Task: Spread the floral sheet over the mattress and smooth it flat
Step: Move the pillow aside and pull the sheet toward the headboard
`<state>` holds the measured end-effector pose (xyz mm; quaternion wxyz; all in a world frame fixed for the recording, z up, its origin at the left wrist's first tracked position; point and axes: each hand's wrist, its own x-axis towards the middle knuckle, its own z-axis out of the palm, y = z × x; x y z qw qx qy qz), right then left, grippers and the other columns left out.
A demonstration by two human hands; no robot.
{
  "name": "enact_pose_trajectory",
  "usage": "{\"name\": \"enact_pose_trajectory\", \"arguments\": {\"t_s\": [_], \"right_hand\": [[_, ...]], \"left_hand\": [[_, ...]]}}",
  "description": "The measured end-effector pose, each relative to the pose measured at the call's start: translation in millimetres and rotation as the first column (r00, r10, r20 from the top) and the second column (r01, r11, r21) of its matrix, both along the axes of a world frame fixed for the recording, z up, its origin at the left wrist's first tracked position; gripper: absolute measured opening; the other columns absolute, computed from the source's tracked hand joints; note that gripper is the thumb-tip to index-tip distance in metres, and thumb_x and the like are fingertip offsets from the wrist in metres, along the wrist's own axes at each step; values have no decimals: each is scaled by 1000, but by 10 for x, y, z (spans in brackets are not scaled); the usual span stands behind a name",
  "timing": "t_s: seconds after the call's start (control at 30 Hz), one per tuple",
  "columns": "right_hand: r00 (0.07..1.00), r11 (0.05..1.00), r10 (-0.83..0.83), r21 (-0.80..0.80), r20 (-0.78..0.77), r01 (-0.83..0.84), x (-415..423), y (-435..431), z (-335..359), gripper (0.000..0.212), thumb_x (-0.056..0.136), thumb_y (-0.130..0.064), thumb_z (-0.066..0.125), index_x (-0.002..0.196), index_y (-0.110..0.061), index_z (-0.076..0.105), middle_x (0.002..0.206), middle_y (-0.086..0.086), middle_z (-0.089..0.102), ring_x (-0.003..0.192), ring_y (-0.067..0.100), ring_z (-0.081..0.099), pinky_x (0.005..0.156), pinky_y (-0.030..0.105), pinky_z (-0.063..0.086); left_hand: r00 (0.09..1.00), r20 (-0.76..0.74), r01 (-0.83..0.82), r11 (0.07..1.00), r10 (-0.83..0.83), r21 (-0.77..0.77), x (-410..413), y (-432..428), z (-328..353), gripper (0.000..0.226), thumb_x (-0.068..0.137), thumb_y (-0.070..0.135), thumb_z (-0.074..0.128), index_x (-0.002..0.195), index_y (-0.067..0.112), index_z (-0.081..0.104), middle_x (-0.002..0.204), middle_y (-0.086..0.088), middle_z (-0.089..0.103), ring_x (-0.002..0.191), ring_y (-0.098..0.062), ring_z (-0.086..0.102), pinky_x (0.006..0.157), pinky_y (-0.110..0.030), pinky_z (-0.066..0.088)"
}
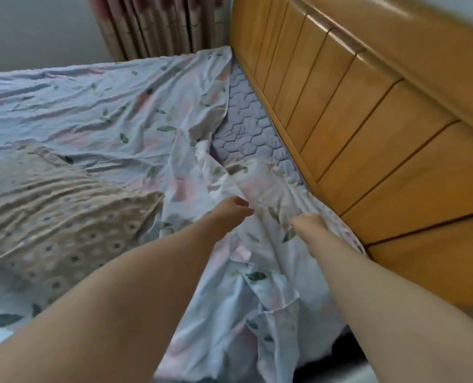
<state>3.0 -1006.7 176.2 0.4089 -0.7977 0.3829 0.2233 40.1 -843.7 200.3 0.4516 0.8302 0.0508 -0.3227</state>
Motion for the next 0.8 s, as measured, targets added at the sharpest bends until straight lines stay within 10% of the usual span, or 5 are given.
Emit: {"name": "enact_pose_trajectory", "arguments": {"t_s": [0.1,0.23,0.33,0.5,0.8], "right_hand": [[989,994,-112,-28,-95,110,-254,-494,-373,30,99,-17,42,120,3,50,88,13,52,83,27,53,68,28,39],[960,976,-219,-51,-172,214,-448,-845,-799,16,96,-11,42,81,-5,42,68,7,38,59,21,38,54,26,31],[940,956,-288,0,-182,293,-484,-991,-1095,9,94,-12,44,99,-5,44,82,10,48,75,27,48,68,30,37],[860,869,-481,42,-172,494,-479,-1165,-1523,68,87,-21,59,144,-5,25,144,14,39,129,38,41,101,43,41],[509,511,-844,39,-170,859,-640,-1337,-1910,96,66,-37,83,141,-6,32,144,15,40,129,36,45,107,46,40]], "left_hand": [[992,-67,108,994,-106,29,-165,-492,-362,39,94,17,55,132,7,52,98,-7,59,75,-15,56,54,-14,41],[968,-138,223,970,-209,96,-295,-941,-824,43,93,19,56,134,9,50,135,-13,53,118,-27,54,97,-31,46],[954,-173,267,955,-244,128,-298,-1170,-1059,43,93,22,56,135,12,49,139,-11,48,122,-27,52,103,-31,41],[957,-230,208,971,-177,119,-257,-1407,-1400,44,93,23,56,135,13,48,140,-10,47,123,-25,50,97,-28,40],[934,-353,107,985,-54,134,-332,-1392,-1860,55,91,21,61,141,14,40,143,-12,42,124,-27,50,100,-32,43]]}}
